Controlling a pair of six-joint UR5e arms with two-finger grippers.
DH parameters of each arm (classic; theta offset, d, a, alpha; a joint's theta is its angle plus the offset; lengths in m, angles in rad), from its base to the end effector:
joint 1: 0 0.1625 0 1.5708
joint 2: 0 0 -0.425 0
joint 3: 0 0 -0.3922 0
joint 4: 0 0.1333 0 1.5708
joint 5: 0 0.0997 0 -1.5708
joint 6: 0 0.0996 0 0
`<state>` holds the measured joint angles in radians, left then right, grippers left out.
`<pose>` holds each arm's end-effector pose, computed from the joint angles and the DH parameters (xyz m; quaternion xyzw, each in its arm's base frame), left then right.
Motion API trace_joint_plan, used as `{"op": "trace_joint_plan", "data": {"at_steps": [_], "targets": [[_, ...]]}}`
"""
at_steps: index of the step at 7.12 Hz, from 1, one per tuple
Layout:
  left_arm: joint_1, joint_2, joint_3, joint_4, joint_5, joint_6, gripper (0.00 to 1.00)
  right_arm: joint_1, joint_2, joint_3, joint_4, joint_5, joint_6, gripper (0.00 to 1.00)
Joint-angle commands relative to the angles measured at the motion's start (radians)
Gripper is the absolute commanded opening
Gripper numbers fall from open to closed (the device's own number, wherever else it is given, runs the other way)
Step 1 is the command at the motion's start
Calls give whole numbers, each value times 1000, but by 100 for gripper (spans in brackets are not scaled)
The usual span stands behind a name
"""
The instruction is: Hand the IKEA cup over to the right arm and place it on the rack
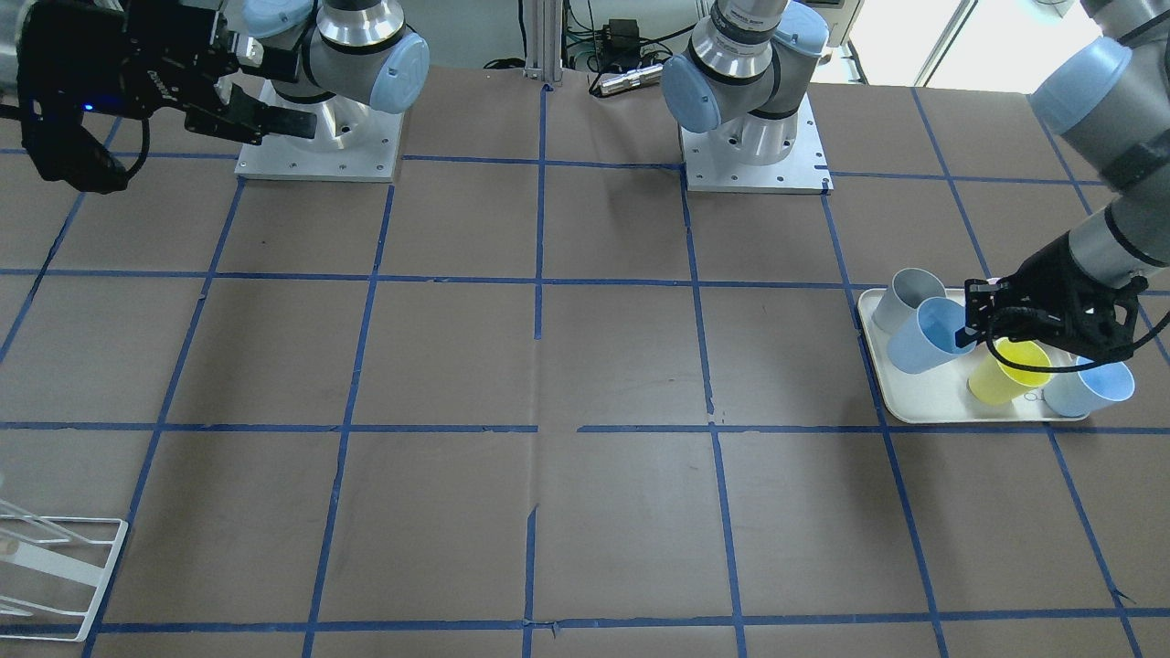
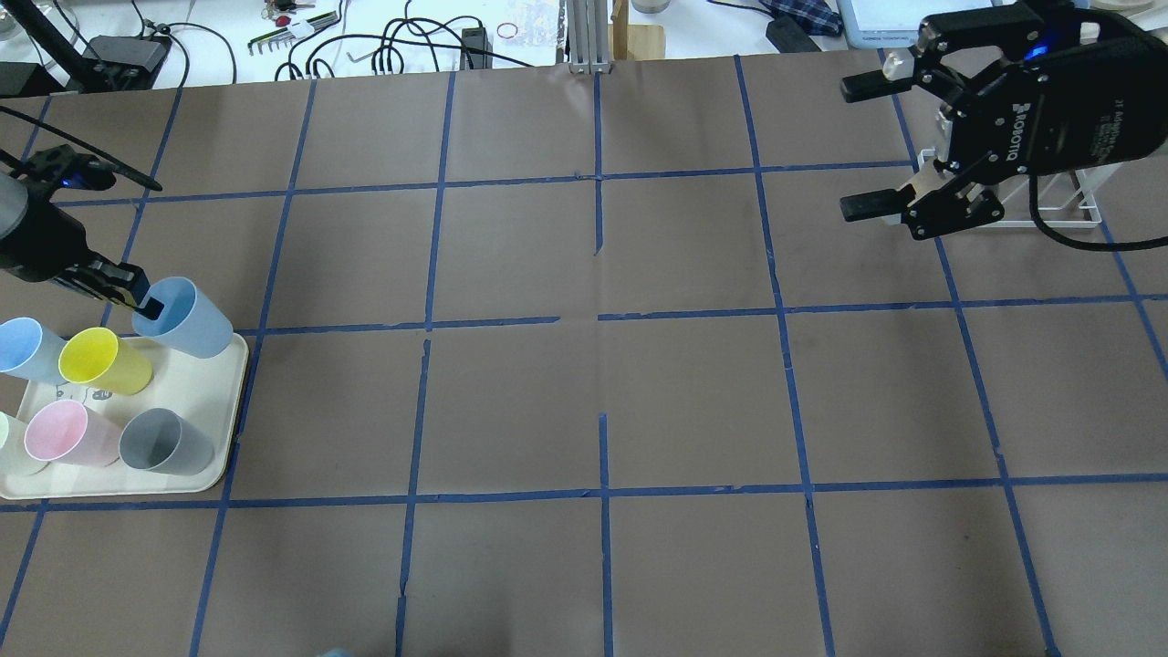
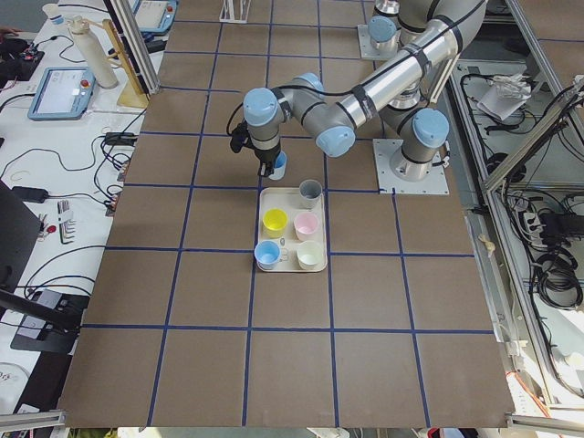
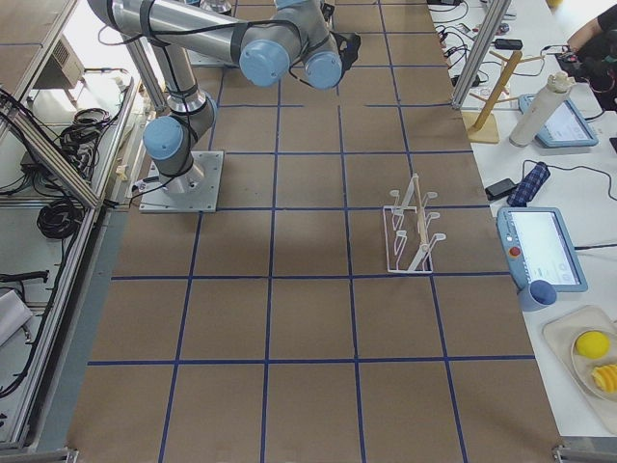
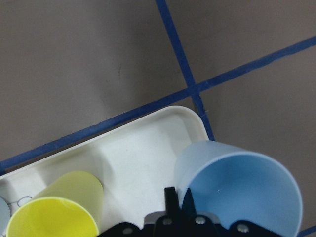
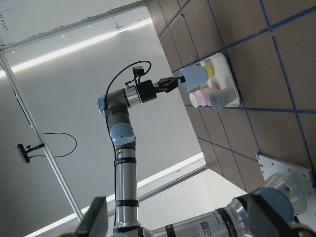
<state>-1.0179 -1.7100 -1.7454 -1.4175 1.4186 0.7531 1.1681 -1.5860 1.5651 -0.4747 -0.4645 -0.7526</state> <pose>0.1440 -0.5159 0.3492 -0.0933 -0.9895 -0.0175 0.1088 0.0502 -0.4495 0.4867 0.1377 0.7665 0.1186 0.6160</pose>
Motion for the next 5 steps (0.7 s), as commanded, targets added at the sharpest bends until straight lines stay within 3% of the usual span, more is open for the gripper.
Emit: {"op": "trace_joint_plan", "data": {"at_steps": [1,4,5], "targets": [[-98,74,58,-237,-200,-313,0,70,-22,1,16,95,35,100],[-208,110,40,-449,-581,-637,0,158,-22,1,8,151,-17,100],[-226,110,37,-537,-701,-653,0,188,-20,1,8,232,-71,100]]}}
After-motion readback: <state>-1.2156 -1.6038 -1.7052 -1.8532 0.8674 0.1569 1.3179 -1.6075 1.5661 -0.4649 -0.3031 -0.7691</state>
